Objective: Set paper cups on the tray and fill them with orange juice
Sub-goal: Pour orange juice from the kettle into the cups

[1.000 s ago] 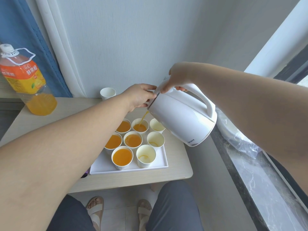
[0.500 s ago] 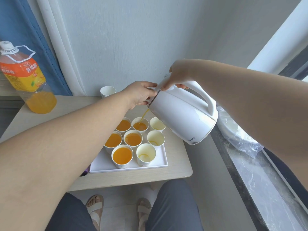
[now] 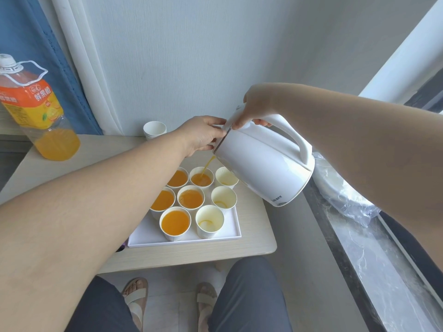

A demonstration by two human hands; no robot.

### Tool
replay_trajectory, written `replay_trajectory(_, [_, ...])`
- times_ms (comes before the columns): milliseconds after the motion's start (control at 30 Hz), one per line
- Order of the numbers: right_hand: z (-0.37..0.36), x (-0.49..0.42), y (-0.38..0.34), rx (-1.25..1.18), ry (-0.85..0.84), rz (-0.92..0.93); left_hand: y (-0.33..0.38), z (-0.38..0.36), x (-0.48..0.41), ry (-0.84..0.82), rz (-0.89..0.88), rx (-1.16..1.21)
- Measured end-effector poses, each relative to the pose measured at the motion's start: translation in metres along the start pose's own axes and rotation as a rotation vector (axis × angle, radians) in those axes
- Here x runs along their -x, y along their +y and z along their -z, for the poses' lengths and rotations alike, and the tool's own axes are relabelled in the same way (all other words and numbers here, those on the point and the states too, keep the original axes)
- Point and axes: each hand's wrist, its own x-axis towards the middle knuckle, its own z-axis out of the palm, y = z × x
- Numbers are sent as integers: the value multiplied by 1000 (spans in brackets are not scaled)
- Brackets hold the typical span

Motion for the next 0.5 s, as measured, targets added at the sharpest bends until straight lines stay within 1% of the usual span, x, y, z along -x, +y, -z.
replay_trajectory(200, [0, 0, -1, -32, -4, 4, -2, 0, -2, 1, 5, 6])
replay_trajectory(500, [-1, -4, -2, -7, 1, 0, -3, 2, -2, -4, 6, 6])
